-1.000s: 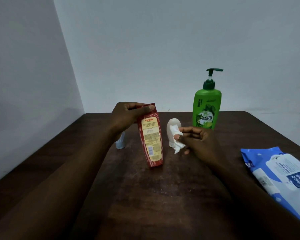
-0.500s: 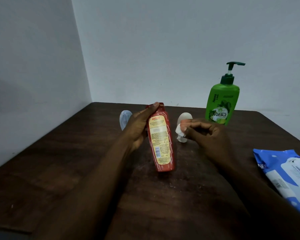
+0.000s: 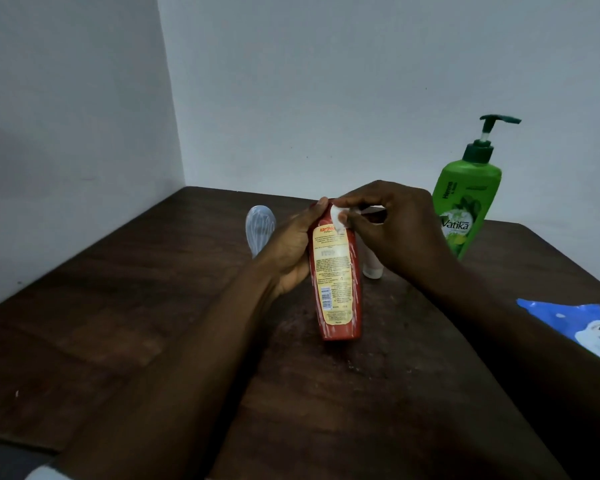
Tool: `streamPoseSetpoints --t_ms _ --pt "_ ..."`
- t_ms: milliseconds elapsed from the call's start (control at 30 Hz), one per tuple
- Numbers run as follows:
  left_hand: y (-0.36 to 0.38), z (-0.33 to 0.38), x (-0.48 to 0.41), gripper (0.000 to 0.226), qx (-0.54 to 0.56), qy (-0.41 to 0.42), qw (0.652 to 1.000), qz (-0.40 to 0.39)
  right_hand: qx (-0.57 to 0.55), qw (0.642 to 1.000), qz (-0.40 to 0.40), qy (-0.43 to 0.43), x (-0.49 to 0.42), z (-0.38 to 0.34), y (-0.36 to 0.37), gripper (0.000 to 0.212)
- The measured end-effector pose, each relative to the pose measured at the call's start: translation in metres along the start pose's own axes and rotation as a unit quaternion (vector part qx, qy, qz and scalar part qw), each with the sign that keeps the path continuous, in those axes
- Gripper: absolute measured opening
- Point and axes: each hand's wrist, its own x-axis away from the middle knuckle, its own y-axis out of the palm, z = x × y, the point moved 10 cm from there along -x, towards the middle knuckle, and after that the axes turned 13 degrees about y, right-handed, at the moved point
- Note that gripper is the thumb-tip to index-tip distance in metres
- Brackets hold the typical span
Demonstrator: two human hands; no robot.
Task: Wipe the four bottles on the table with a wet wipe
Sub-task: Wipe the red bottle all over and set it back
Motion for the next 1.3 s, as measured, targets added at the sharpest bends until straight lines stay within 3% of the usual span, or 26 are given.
streamPoseSetpoints --t_ms 133,467,700,900,1133,1300 --pt "-0.001 0.001 0.002 0.028 0.035 0.002 0.999 0.015 0.043 0.998 -0.009 -0.044 0.014 -0.005 0.005 0.016" --pt "-0.012 -0.006 0.001 0.037 0.029 -0.005 0.998 0.053 0.044 0.995 -0.091 0.002 0.086 0.015 0.012 0.024" --pt "-0.016 -0.010 -0.002 0.038 0.025 -0.005 0.998 0.053 0.071 0.985 -0.154 -0.024 0.123 0.023 0.019 0.032" --pt "-0.015 -0.011 -0.002 0.039 0.054 -0.021 0.997 0.042 0.068 0.990 -0.124 -0.018 0.121 0.019 0.013 0.030" --pt "0.005 -0.006 0.002 0.044 0.087 -0.024 0.995 -0.039 0.025 0.998 -0.049 0.025 0.073 0.016 0.007 0.019" --pt "0.000 -0.012 0.001 0.050 0.093 -0.034 0.994 -0.037 0.012 1.000 0.002 0.022 0.033 0.010 0.007 0.017"
